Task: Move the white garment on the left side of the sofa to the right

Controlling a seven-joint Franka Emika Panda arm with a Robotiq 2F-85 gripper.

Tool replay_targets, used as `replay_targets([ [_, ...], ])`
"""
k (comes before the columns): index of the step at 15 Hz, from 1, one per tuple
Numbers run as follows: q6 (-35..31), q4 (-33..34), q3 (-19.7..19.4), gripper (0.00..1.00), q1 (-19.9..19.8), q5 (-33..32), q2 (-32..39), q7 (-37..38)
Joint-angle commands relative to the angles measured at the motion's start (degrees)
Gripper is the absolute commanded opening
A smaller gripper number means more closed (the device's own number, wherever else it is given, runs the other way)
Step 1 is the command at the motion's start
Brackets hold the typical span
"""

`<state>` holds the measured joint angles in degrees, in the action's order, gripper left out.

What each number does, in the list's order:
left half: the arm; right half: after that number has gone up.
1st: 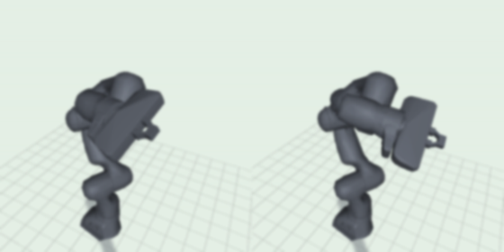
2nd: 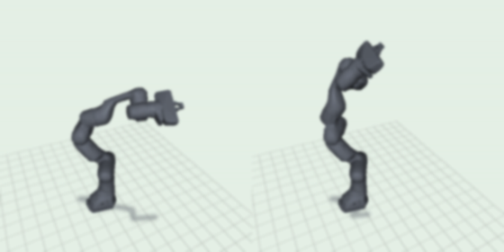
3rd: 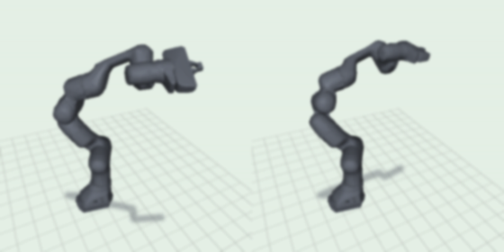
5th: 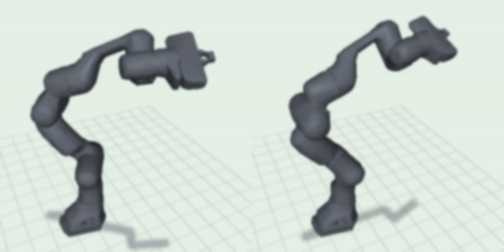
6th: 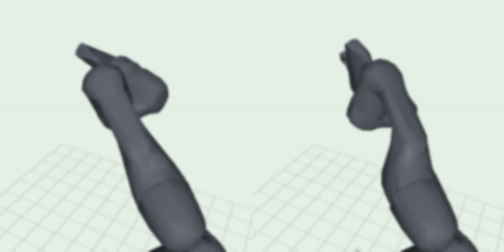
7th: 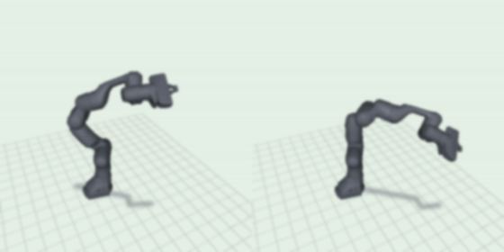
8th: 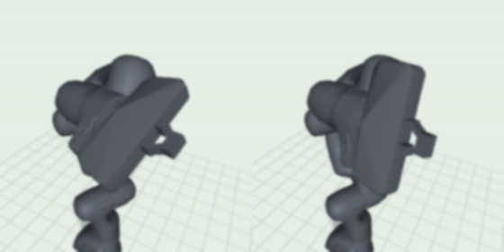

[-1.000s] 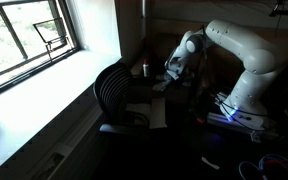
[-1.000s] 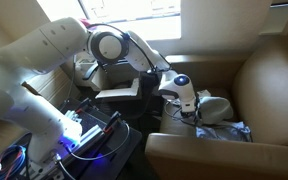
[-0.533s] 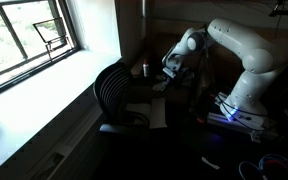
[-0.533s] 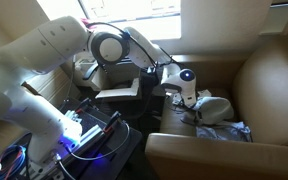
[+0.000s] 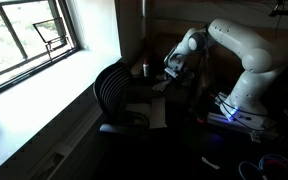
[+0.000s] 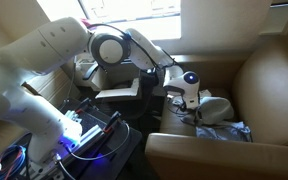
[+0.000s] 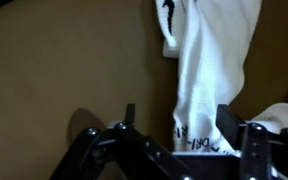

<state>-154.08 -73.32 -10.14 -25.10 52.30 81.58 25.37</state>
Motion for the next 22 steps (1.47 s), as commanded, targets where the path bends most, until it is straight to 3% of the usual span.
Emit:
replay_targets([
  [1,-7.53,0.7,2.0,1.0,-0.37,1.48,1.05,-1.16],
  [3,-11.18,1.05,1.05,1.0,0.77,0.94,2.49,1.28],
  [4,-7.97,0.39,1.25,1.0,0.12,-0.29,0.99,0.85],
  [6,-9.99,0.45,1.19,1.0,0.46,-0.25,1.91,1.39],
  [7,-10.24,0.96,1.13,0.75,0.35,-0.4,2.54,1.43],
  [8,-9.72,1.25,1.08,0.74,0.16,-0.58,2.78,1.49],
  [18,-11.95,1.13,0.84,0.03,0.75,-1.27,2.78,0.95],
  [21,-11.47,1.6,0.62,0.0,1.11,-1.18,2.76,2.26],
  [22,-10.73,2.3,1.84,0.11,0.0,-0.91,2.72,0.97],
])
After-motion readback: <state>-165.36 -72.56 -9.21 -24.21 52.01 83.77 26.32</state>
